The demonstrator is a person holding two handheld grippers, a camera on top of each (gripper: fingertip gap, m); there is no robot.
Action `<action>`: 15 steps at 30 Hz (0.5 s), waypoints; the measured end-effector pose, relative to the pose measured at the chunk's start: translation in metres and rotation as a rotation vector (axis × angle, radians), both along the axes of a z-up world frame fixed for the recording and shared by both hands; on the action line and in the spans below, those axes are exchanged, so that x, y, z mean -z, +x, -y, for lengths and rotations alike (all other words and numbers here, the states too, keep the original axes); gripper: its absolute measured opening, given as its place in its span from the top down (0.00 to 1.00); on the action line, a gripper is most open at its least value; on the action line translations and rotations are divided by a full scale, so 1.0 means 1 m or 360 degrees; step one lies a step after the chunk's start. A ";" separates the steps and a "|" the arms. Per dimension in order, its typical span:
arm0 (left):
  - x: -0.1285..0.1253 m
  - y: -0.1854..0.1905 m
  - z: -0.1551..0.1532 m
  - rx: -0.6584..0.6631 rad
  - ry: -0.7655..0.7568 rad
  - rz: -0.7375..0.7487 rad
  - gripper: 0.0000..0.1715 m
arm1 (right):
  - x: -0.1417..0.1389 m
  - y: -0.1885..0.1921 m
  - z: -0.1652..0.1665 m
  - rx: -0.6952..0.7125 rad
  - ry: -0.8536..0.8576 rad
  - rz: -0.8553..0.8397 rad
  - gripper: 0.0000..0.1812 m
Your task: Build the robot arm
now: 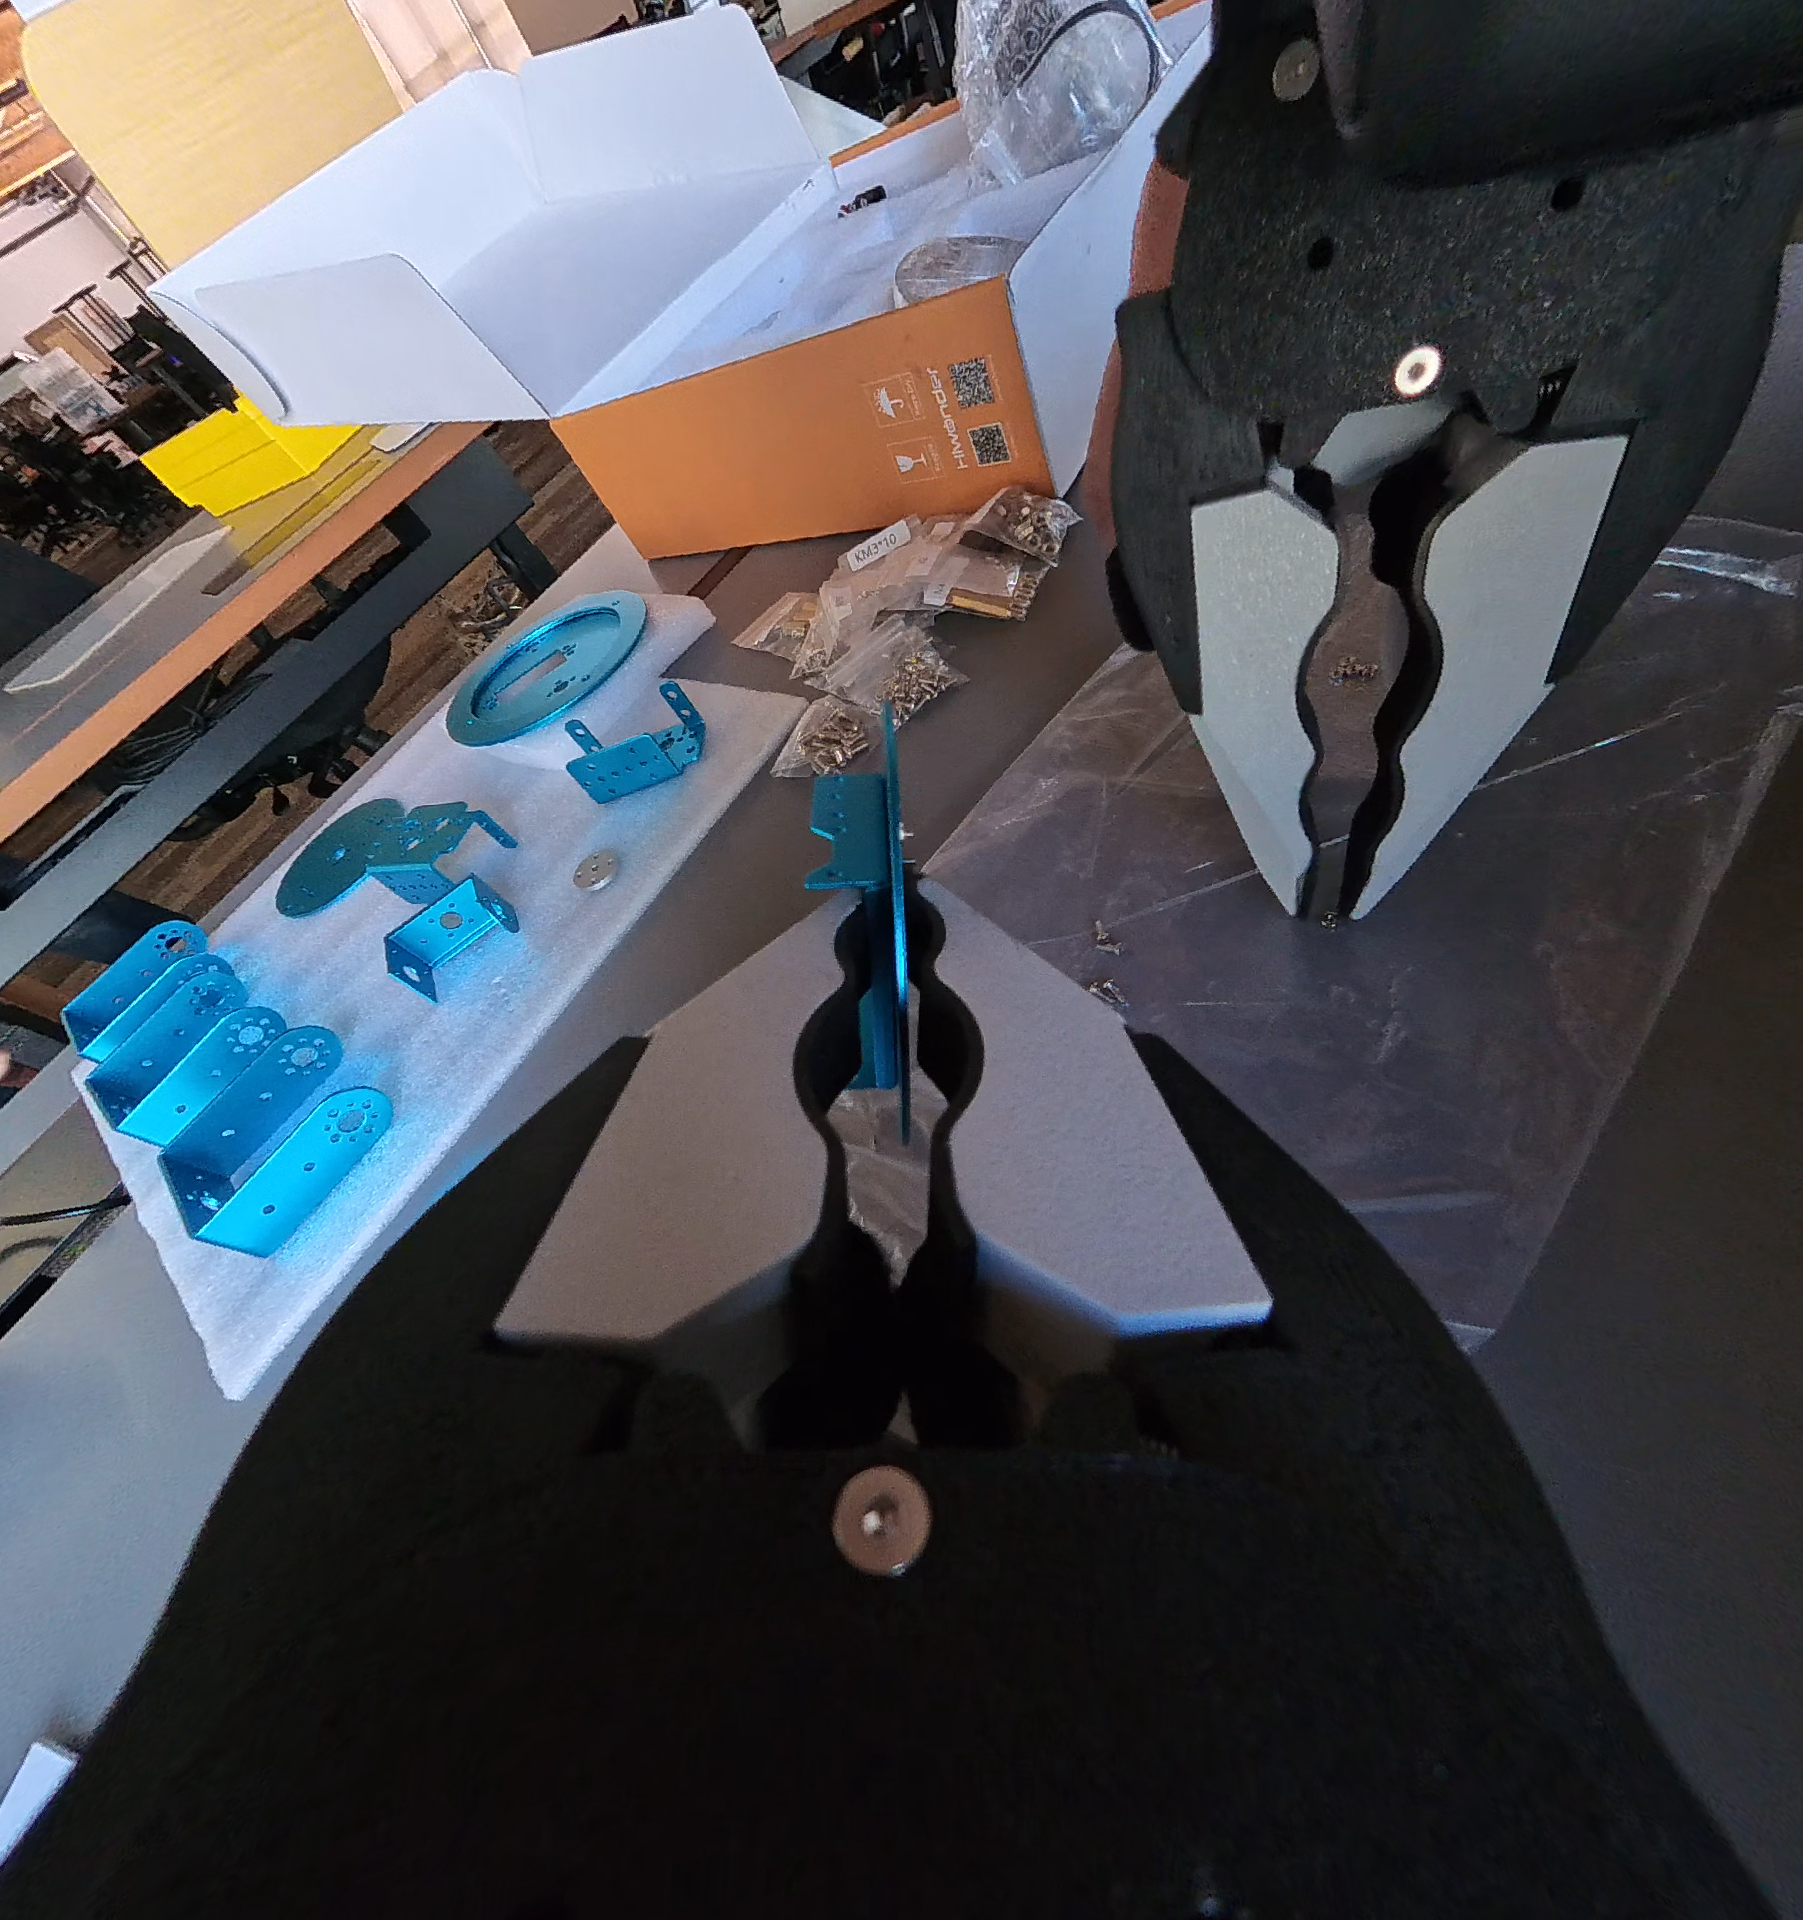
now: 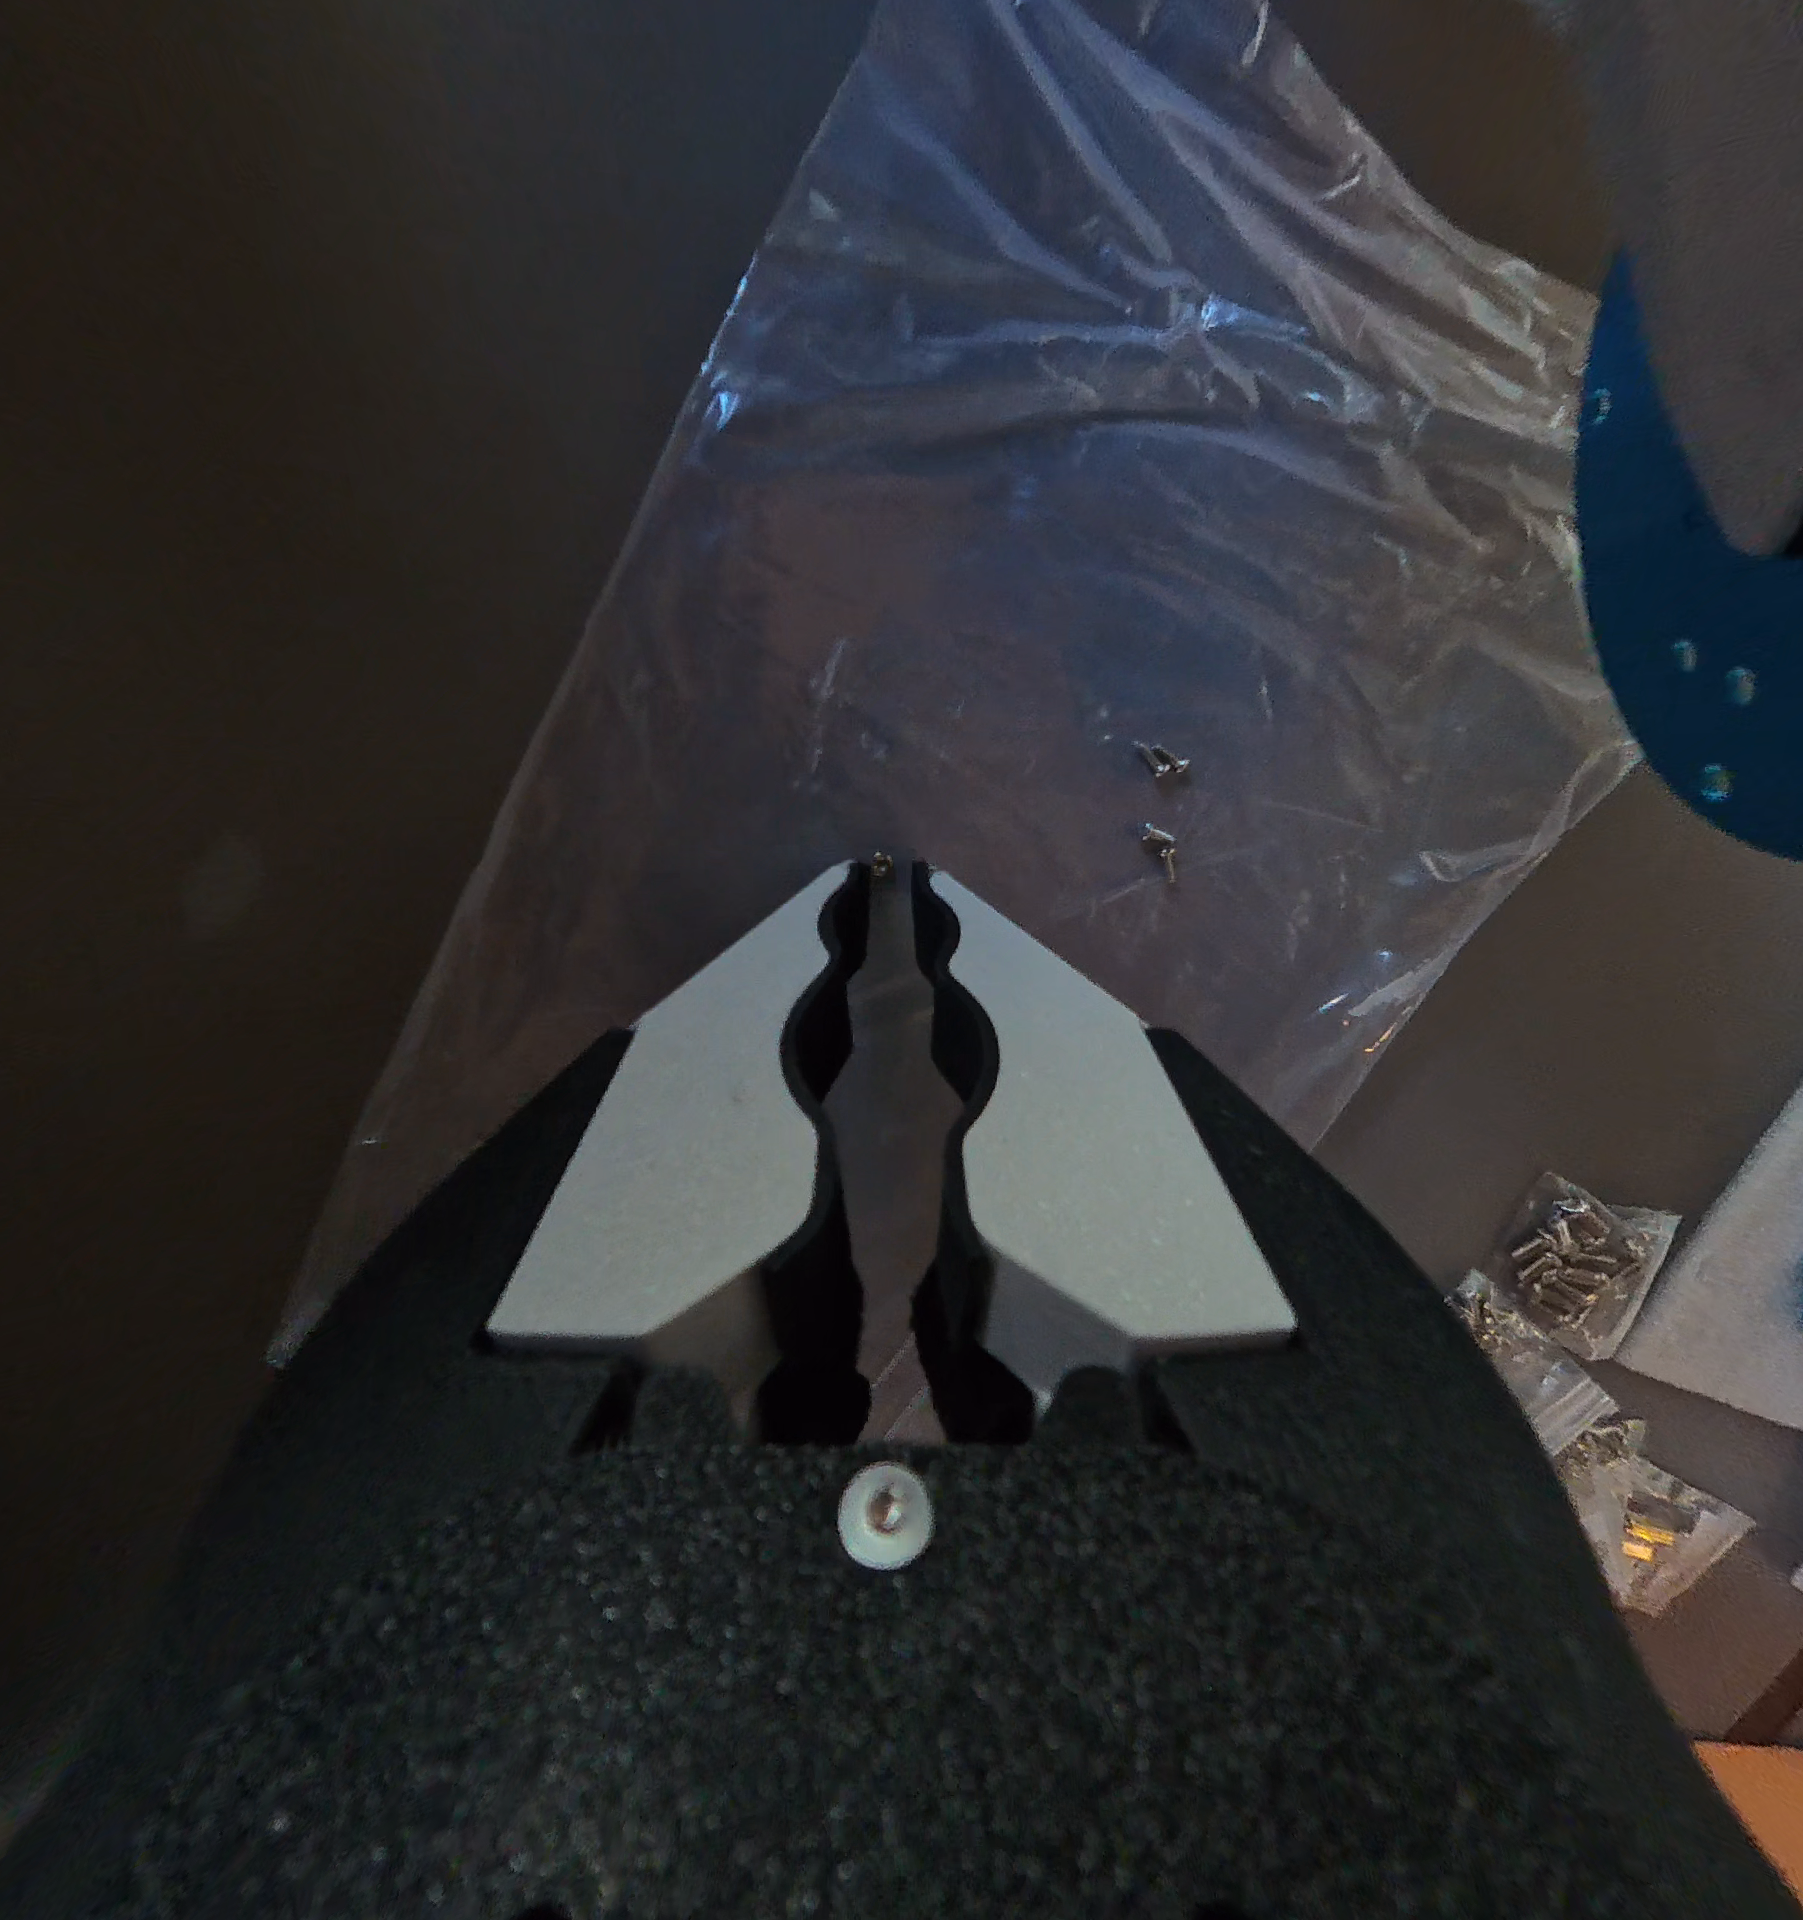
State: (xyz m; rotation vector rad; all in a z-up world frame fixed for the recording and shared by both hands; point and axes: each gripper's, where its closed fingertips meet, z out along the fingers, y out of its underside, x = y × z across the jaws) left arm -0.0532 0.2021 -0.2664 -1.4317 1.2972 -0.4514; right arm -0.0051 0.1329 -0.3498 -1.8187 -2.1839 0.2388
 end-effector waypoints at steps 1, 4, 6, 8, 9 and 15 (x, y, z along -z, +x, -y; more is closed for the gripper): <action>0.000 0.000 0.000 -0.0001 0.0000 0.0001 1.00 | 0.000 -0.001 0.001 -0.0004 -0.0009 -0.0008 0.96; 0.000 0.000 0.000 0.0001 -0.0003 0.0004 0.99 | 0.001 -0.002 0.002 -0.0005 -0.0040 -0.0004 0.98; 0.000 0.000 0.000 0.0004 -0.0001 0.0000 0.99 | 0.001 -0.003 0.003 -0.0038 -0.0012 0.0008 0.99; 0.001 0.001 0.001 0.0008 -0.0004 -0.0002 0.99 | 0.000 -0.004 0.004 -0.0072 0.0025 0.0025 0.98; 0.001 0.001 0.001 0.0009 -0.0005 -0.0002 0.99 | 0.000 -0.005 0.004 -0.0083 0.0031 0.0031 0.98; 0.001 0.001 0.001 0.0009 -0.0012 -0.0002 0.99 | 0.000 -0.006 0.005 -0.0134 0.0027 0.0077 0.98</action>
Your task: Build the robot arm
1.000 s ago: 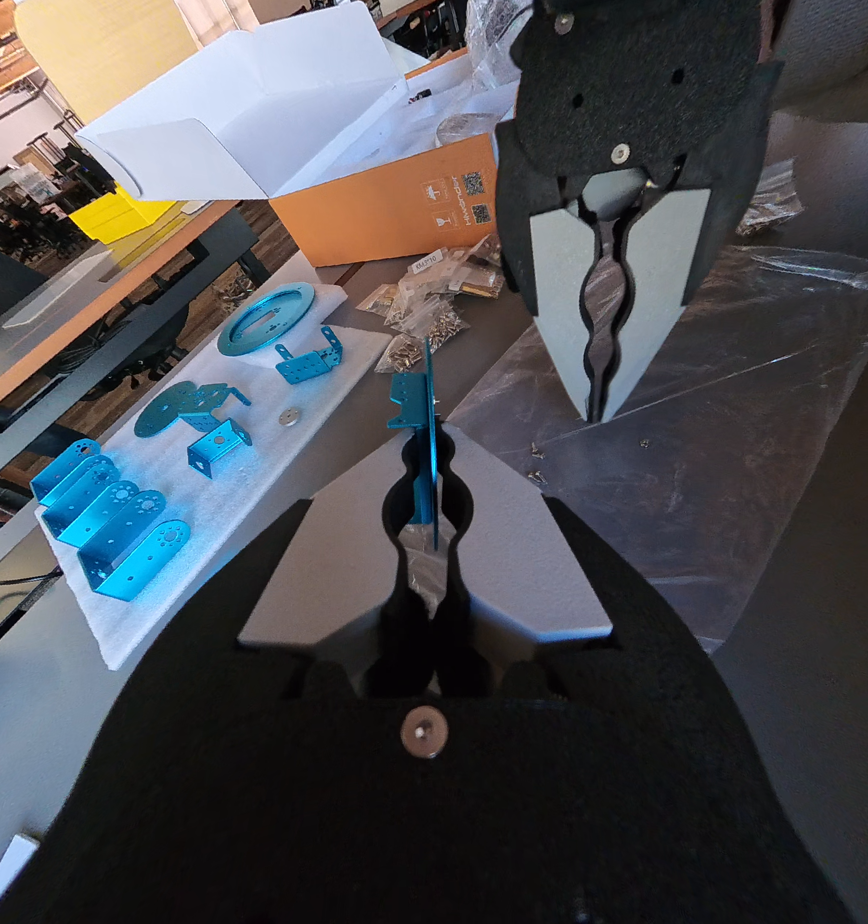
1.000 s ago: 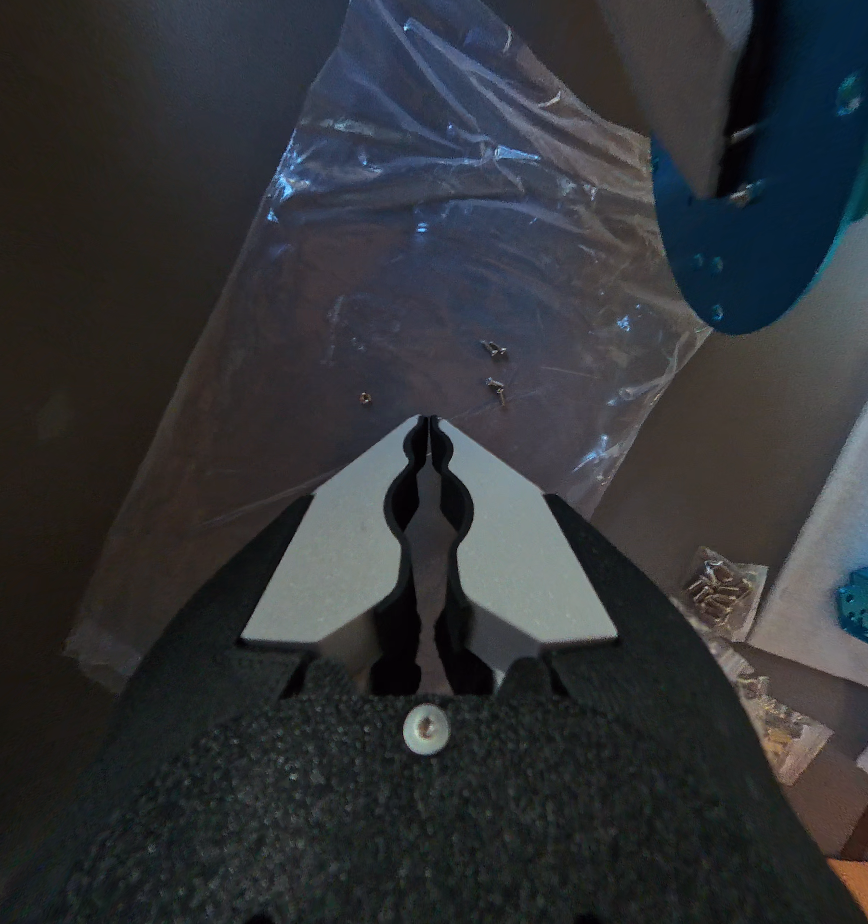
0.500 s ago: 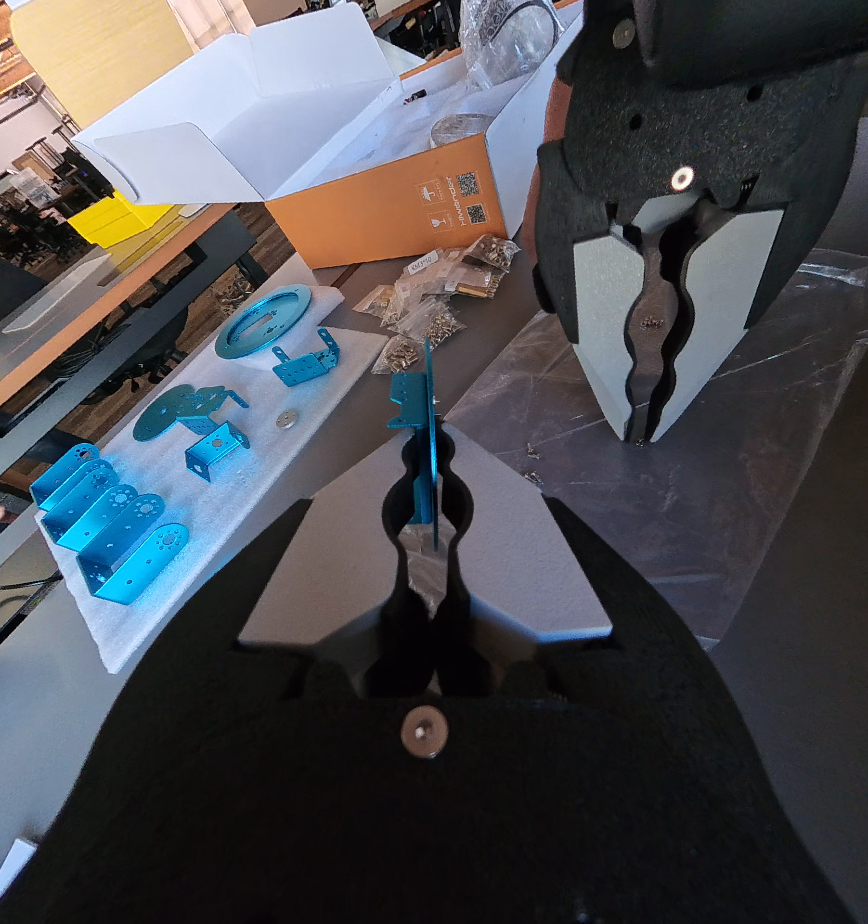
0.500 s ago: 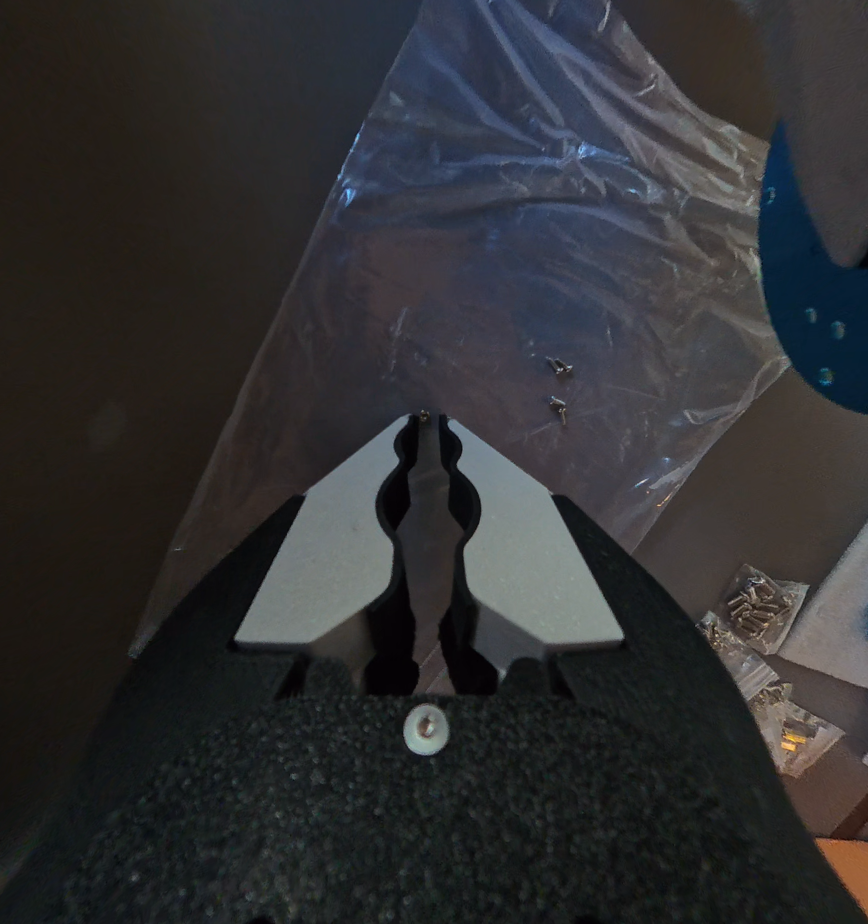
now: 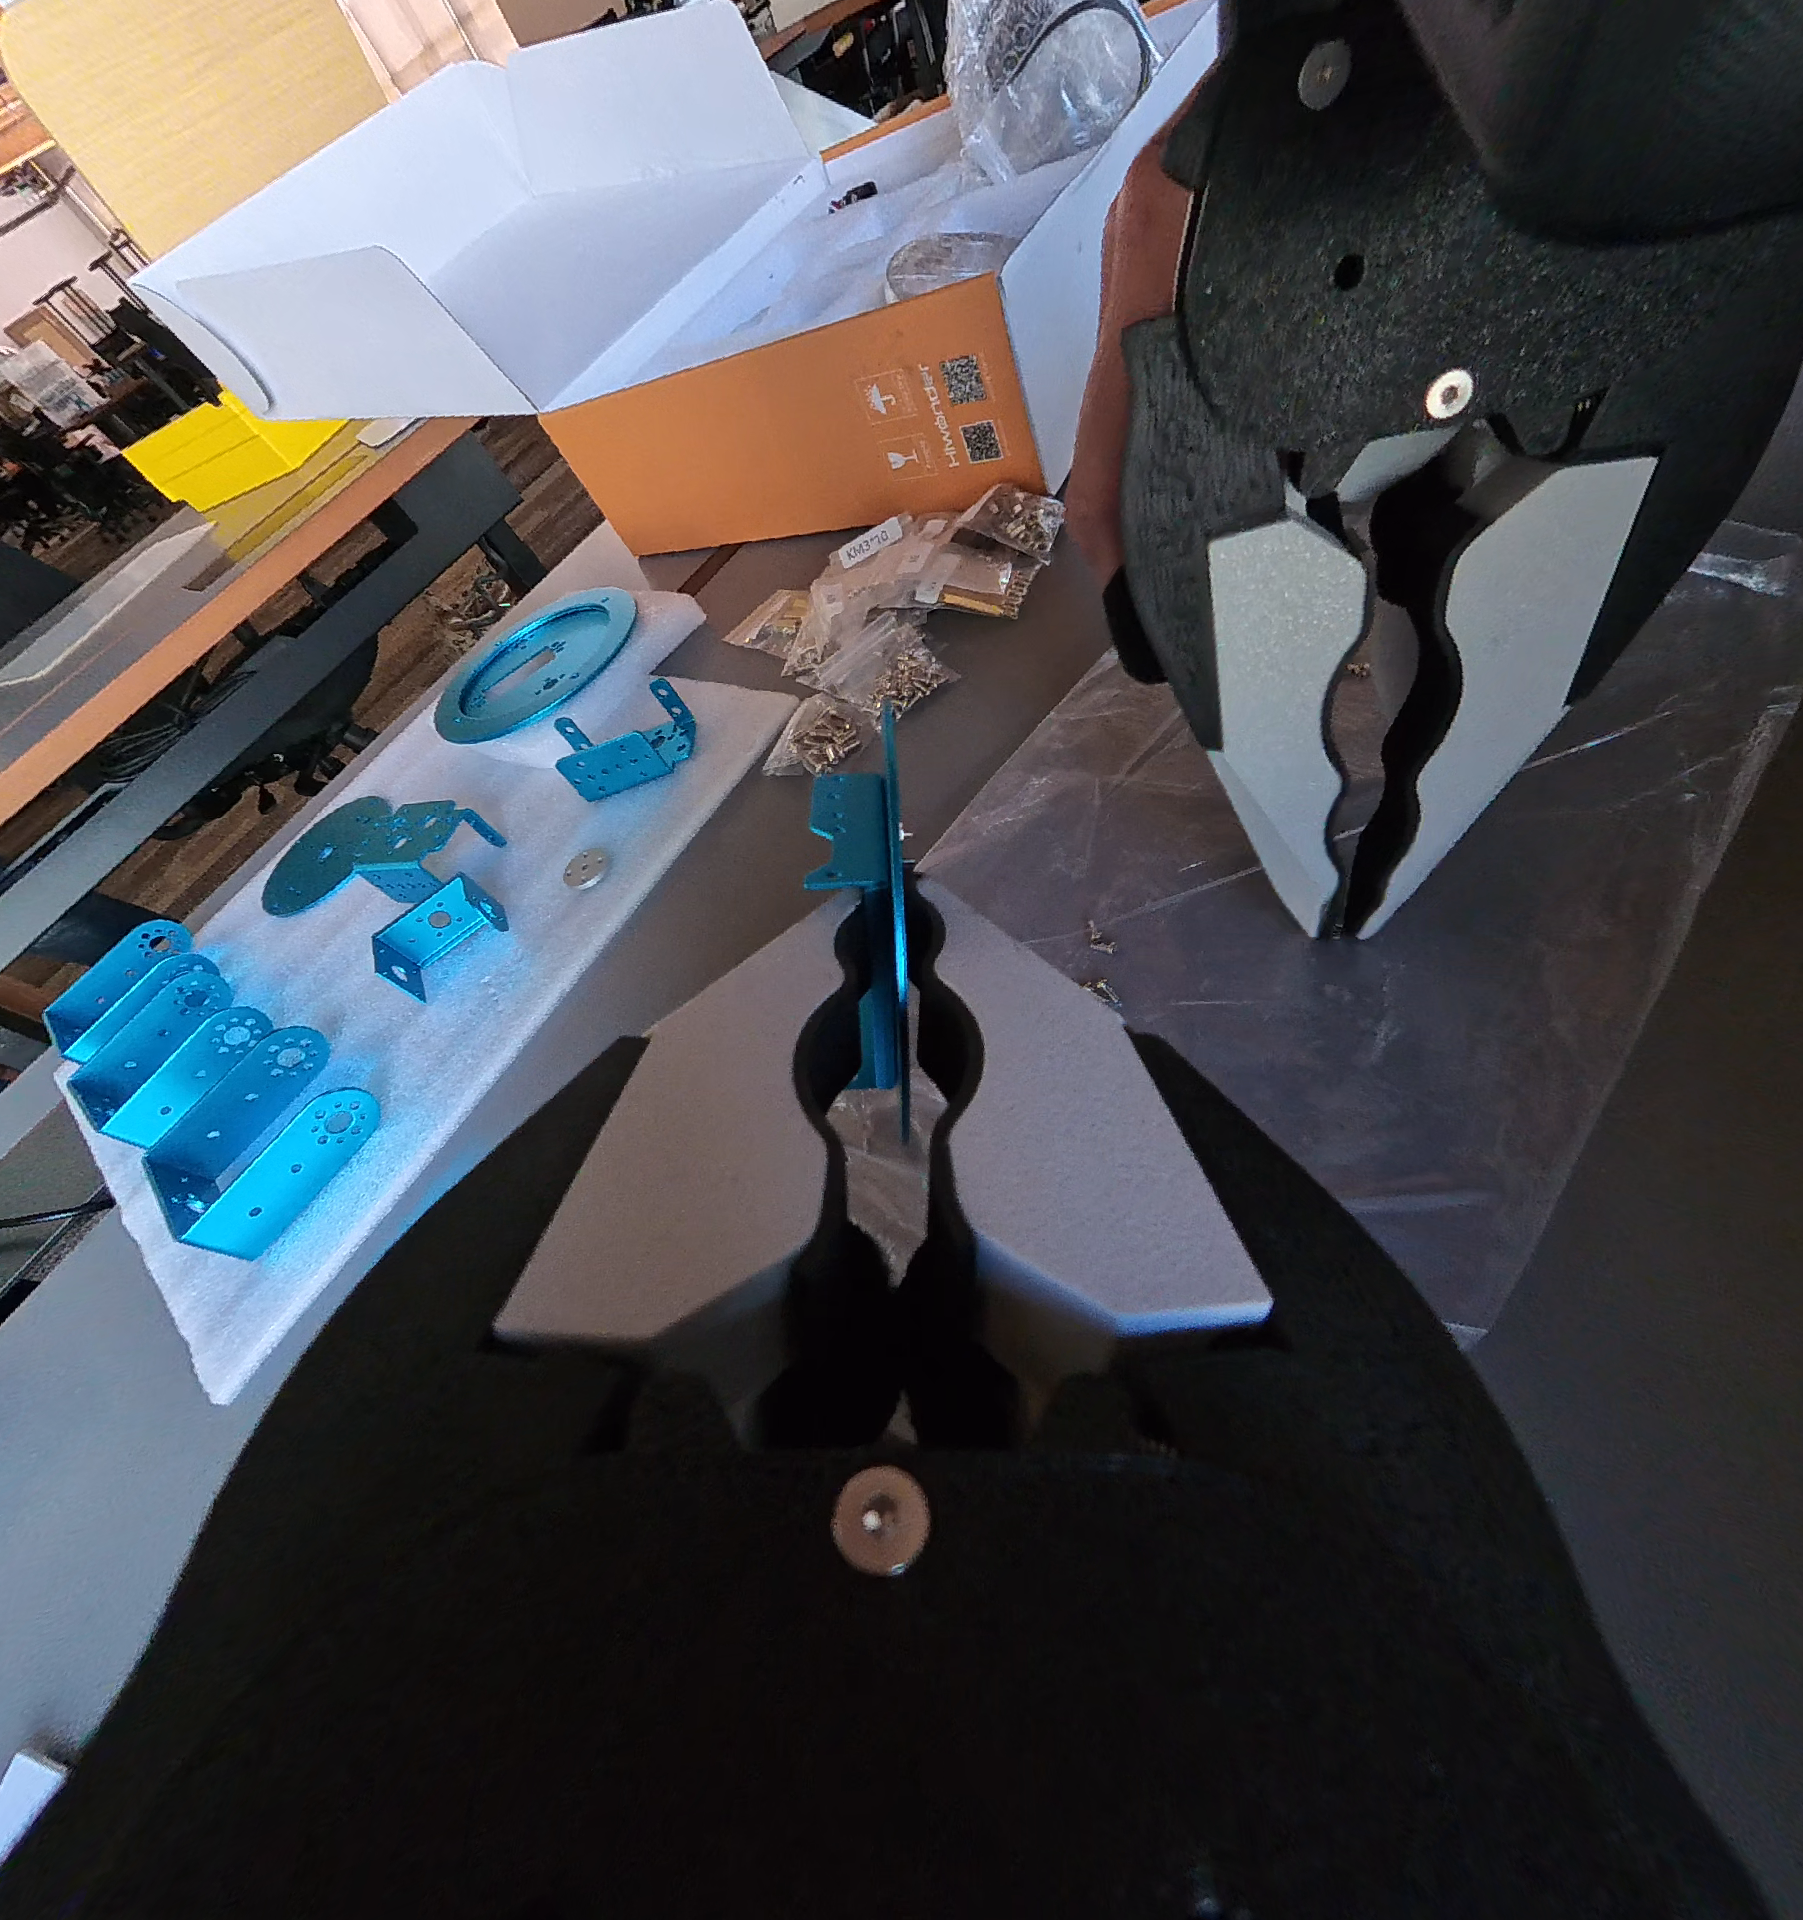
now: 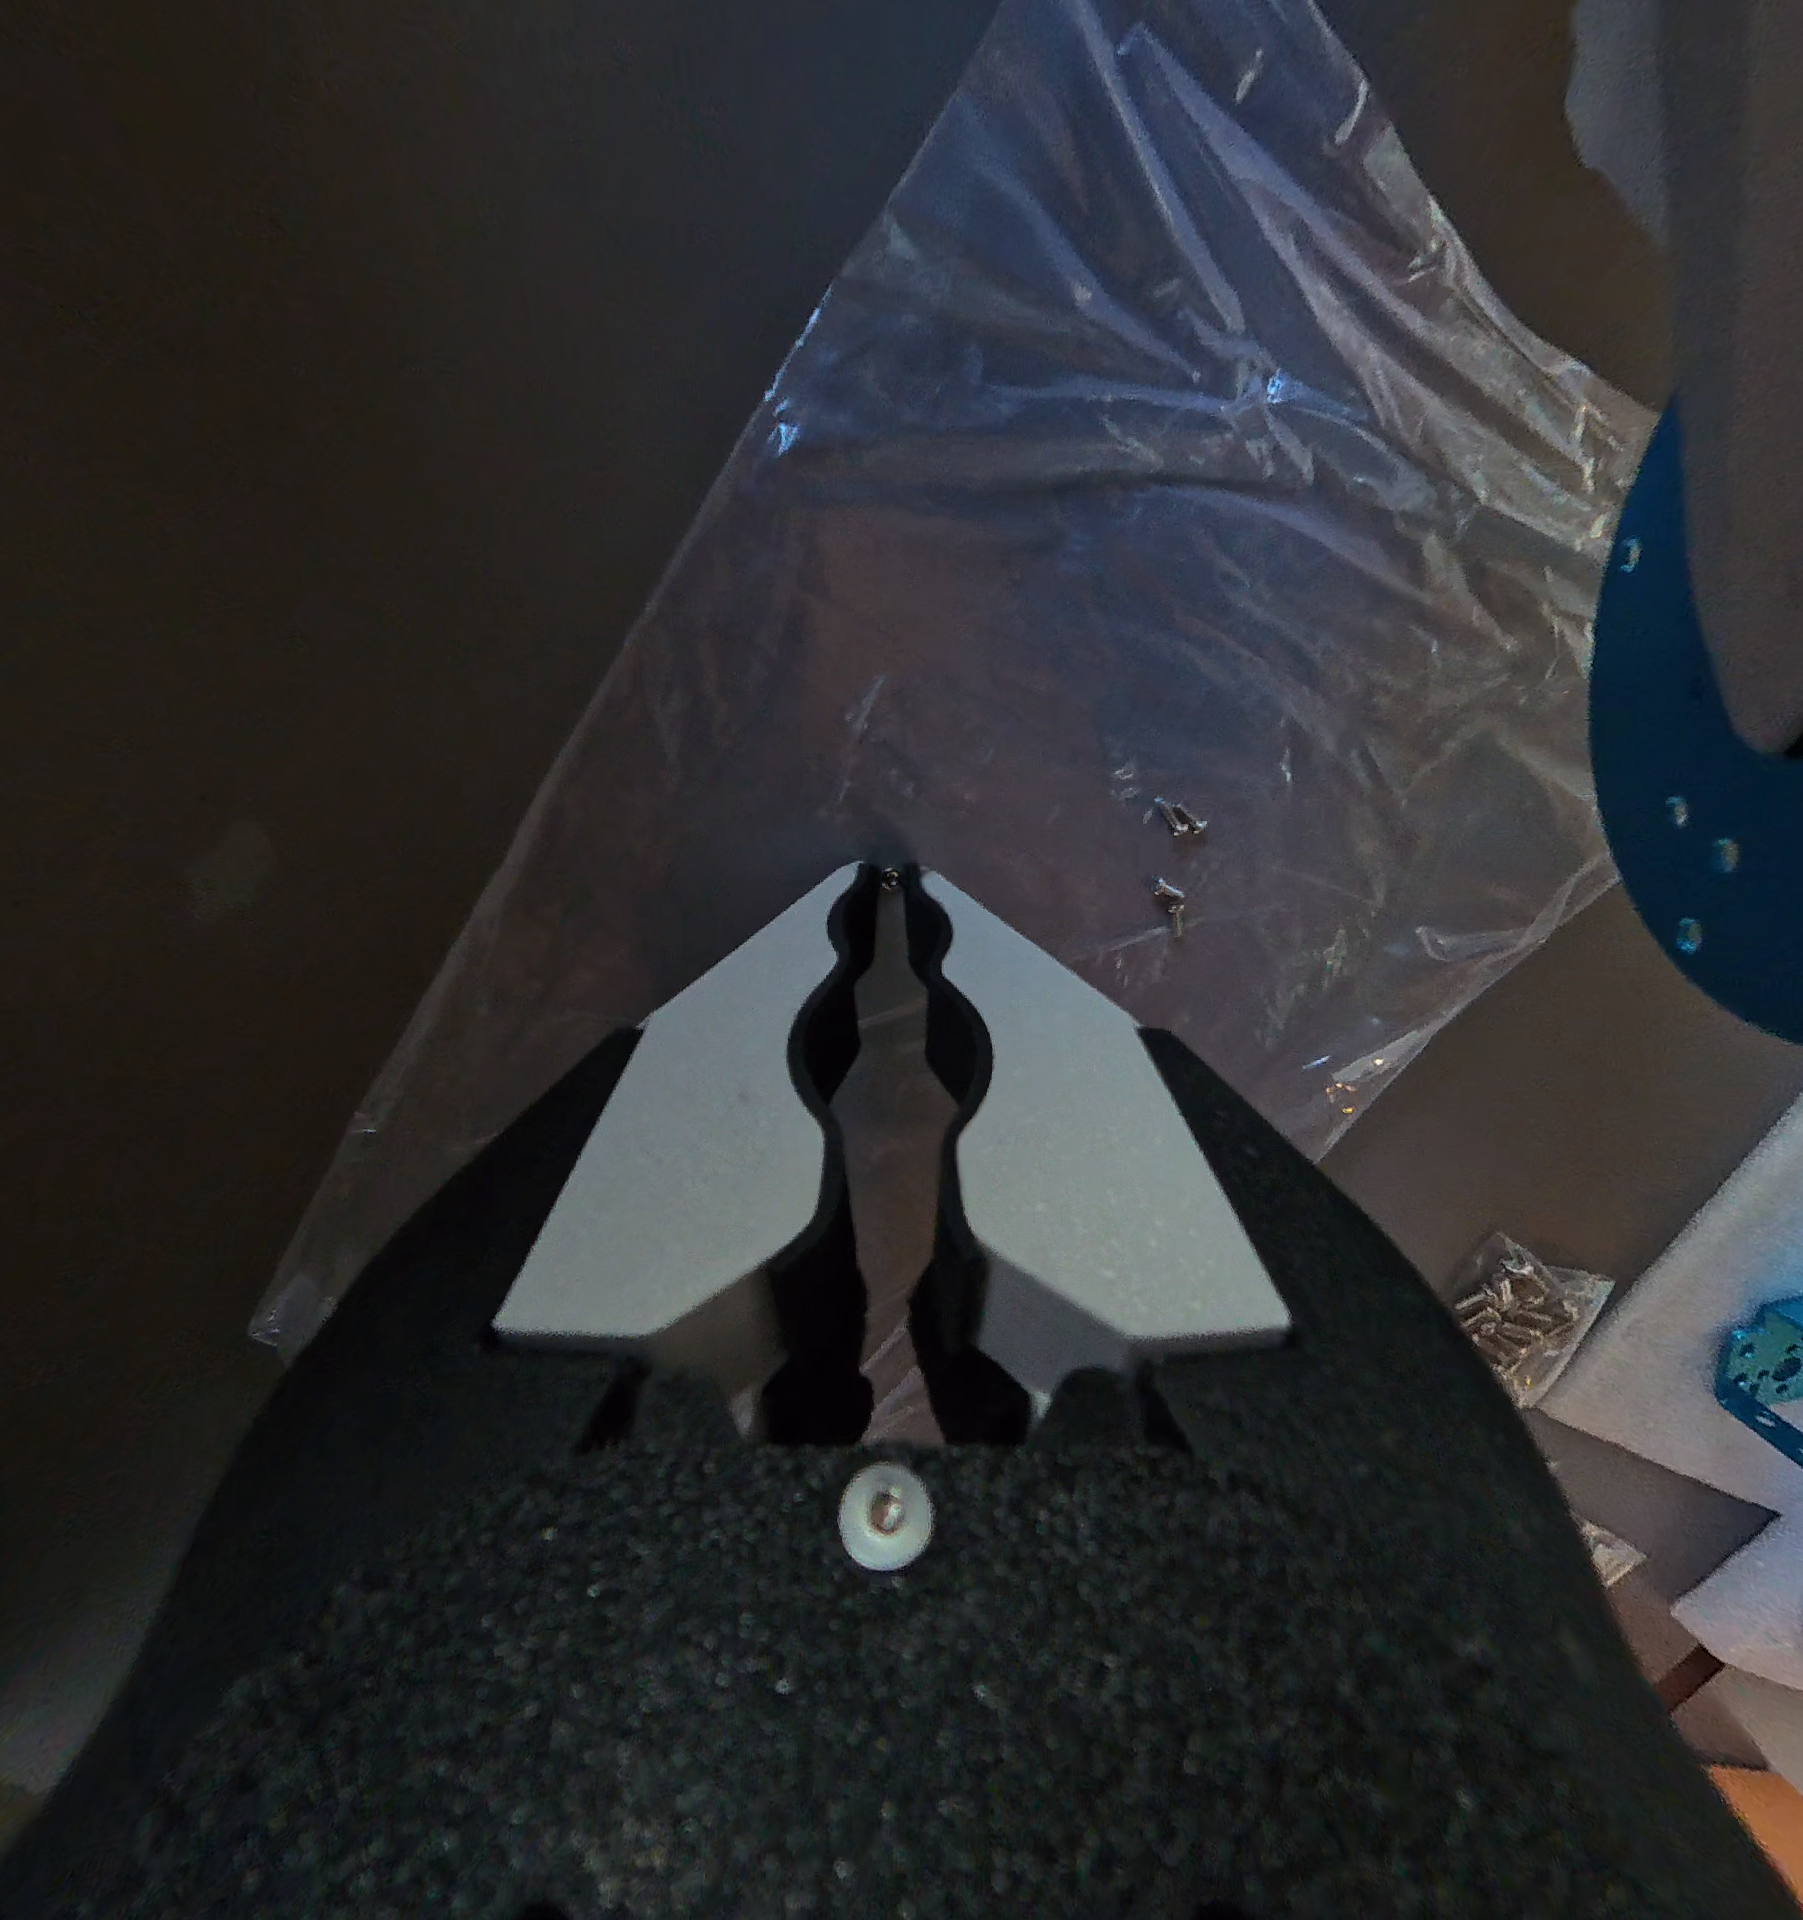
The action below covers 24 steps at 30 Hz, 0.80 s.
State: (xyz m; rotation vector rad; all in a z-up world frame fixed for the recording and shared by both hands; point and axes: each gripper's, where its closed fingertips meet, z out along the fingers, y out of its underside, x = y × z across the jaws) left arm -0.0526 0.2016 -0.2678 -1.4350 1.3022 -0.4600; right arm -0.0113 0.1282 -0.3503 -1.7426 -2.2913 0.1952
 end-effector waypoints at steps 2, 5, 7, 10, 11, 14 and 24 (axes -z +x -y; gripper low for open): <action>0.000 0.000 0.000 0.0000 0.0000 0.0001 0.99 | 0.000 -0.001 0.002 -0.0037 -0.0004 0.0000 0.99; 0.000 0.000 0.001 0.0006 -0.0003 -0.0001 0.99 | 0.000 -0.001 0.002 -0.0114 0.0038 0.0021 0.99; 0.001 0.000 0.001 0.0007 -0.0003 -0.0004 0.99 | 0.000 -0.001 0.002 -0.0149 0.0053 0.0035 0.99; 0.001 0.000 0.001 0.0009 -0.0009 -0.0002 0.99 | 0.000 -0.001 0.003 -0.0157 0.0027 0.0052 0.99; 0.001 0.000 0.001 0.0007 -0.0010 0.0000 0.99 | 0.000 0.000 0.003 -0.0142 0.0007 0.0064 0.99; 0.000 0.000 0.000 0.0005 -0.0019 0.0006 0.99 | 0.001 0.000 0.003 -0.0098 -0.0029 0.0078 0.99; 0.000 -0.001 0.000 0.0006 -0.0052 0.0018 0.99 | -0.001 0.006 -0.001 0.0005 -0.0033 -0.0052 1.00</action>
